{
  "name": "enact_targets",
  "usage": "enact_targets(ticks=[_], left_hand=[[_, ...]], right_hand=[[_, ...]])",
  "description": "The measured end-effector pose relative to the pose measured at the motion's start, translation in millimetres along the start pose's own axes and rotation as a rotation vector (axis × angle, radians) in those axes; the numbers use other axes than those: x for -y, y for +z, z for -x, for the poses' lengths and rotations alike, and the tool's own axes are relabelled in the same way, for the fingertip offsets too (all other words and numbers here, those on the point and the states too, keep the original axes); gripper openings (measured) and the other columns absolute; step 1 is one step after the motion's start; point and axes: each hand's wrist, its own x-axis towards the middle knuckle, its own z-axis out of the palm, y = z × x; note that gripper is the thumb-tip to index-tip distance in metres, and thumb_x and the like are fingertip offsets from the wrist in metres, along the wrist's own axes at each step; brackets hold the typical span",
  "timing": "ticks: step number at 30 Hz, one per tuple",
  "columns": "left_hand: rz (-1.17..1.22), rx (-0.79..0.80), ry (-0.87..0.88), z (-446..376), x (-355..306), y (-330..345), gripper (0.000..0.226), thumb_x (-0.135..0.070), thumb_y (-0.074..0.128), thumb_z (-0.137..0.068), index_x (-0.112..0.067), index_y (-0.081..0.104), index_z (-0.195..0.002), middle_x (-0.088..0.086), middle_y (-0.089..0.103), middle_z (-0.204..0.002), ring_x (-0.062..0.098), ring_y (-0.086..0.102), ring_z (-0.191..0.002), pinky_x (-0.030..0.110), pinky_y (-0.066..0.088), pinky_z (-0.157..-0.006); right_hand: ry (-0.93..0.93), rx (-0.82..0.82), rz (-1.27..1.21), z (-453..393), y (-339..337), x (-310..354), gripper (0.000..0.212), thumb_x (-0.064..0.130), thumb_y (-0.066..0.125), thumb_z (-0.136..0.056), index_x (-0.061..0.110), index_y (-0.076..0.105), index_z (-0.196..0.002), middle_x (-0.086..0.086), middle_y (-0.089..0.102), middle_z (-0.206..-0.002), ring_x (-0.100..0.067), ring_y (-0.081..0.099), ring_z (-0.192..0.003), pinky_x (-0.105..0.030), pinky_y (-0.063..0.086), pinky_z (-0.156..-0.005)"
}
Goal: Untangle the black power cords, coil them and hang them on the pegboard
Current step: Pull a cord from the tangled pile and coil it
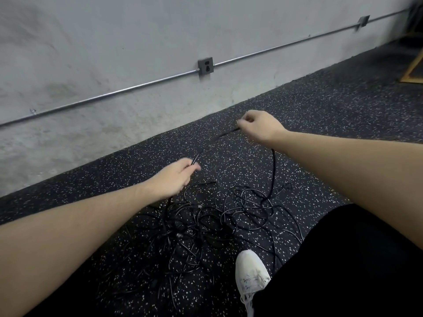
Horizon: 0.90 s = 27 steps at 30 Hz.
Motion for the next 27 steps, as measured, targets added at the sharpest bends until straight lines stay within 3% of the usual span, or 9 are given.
enact_targets(ticks=[3,5,7,10,12,14,17,23,27], left_hand=[[0.121,-0.049,-0.022,-2,-15,-10,0.066,-0.026,0.062,-0.102,-0.033,0.024,-0.156,-0.005,0.061,-0.094,0.006,0.041,-0.048,0.025,0.039,-0.049],[0.163,-0.018,0.02,-2,-19,-9,0.088,-0.015,0.067,-0.098,-0.036,0.009,-0.16,-0.004,0.066,-0.096,0.005,0.043,-0.046,0.023,0.039,-0.049],[0.177,-0.006,0.079,-3,-21,-7,0.097,-0.007,0.066,-0.095,-0.035,0.002,-0.161,-0.007,0.067,-0.076,0.005,0.044,-0.046,0.022,0.035,-0.048],[0.175,-0.048,0.109,-4,-21,-10,0.09,-0.001,0.065,-0.092,-0.03,0.014,-0.16,-0.004,0.065,-0.07,0.006,0.046,-0.049,0.021,0.036,-0.049],[0.226,-0.029,0.099,0,-21,-14,0.067,-0.006,0.066,-0.095,-0.026,0.035,-0.151,0.0,0.066,-0.074,0.01,0.055,-0.058,0.024,0.046,-0.059],[0.253,0.04,0.094,4,-19,-17,0.037,-0.012,0.065,-0.098,-0.023,0.055,-0.132,0.002,0.07,-0.077,0.014,0.068,-0.073,0.031,0.056,-0.083],[0.214,0.133,0.073,9,-10,-17,0.012,-0.012,0.059,-0.102,-0.017,0.065,-0.111,0.004,0.078,-0.088,0.016,0.074,-0.091,0.038,0.055,-0.099],[0.117,0.185,-0.041,14,22,-10,0.035,-0.022,0.033,-0.112,-0.013,0.063,-0.096,0.006,0.078,-0.095,0.022,0.07,-0.108,0.047,0.043,-0.113],[0.02,0.067,-0.015,16,24,-13,0.046,-0.029,0.024,-0.113,-0.014,0.064,-0.098,0.002,0.071,-0.068,0.01,0.072,-0.084,0.038,0.04,-0.109]], right_hand=[[-0.179,0.127,0.428,5,7,8,0.044,0.028,0.056,-0.096,0.024,0.053,-0.14,-0.005,0.052,-0.146,-0.022,0.058,-0.119,-0.04,0.051,-0.097],[-0.298,0.313,0.456,14,18,24,0.045,0.027,0.054,-0.097,0.028,0.052,-0.142,0.003,0.052,-0.148,-0.018,0.05,-0.132,-0.039,0.041,-0.112],[-0.312,0.527,0.377,21,32,38,0.031,0.023,0.053,-0.099,0.028,0.062,-0.129,0.01,0.065,-0.12,-0.01,0.06,-0.106,-0.027,0.044,-0.093],[-0.284,0.713,0.255,25,44,48,0.018,0.02,0.051,-0.102,0.025,0.063,-0.089,0.006,0.06,-0.078,-0.011,0.053,-0.066,-0.023,0.045,-0.066],[-0.292,0.696,0.186,24,41,49,0.021,0.026,0.051,-0.104,0.024,0.064,-0.087,0.005,0.05,-0.07,-0.011,0.045,-0.059,-0.024,0.043,-0.061],[-0.298,0.621,0.098,23,36,49,0.023,0.029,0.053,-0.104,0.017,0.072,-0.097,0.009,0.048,-0.063,-0.01,0.037,-0.055,-0.027,0.035,-0.057],[-0.31,0.574,-0.034,23,27,47,0.026,0.031,0.056,-0.102,0.017,0.072,-0.087,0.018,0.052,-0.055,-0.013,0.033,-0.057,-0.029,0.029,-0.057],[-0.216,0.306,-0.41,15,14,37,0.029,0.027,0.061,-0.098,0.018,0.064,-0.071,0.015,0.046,-0.052,-0.011,0.033,-0.056,-0.03,0.03,-0.06],[-0.144,0.167,-0.301,6,16,28,0.021,0.033,0.062,-0.096,0.019,0.072,-0.084,0.006,0.048,-0.061,-0.016,0.037,-0.061,-0.031,0.034,-0.065]])
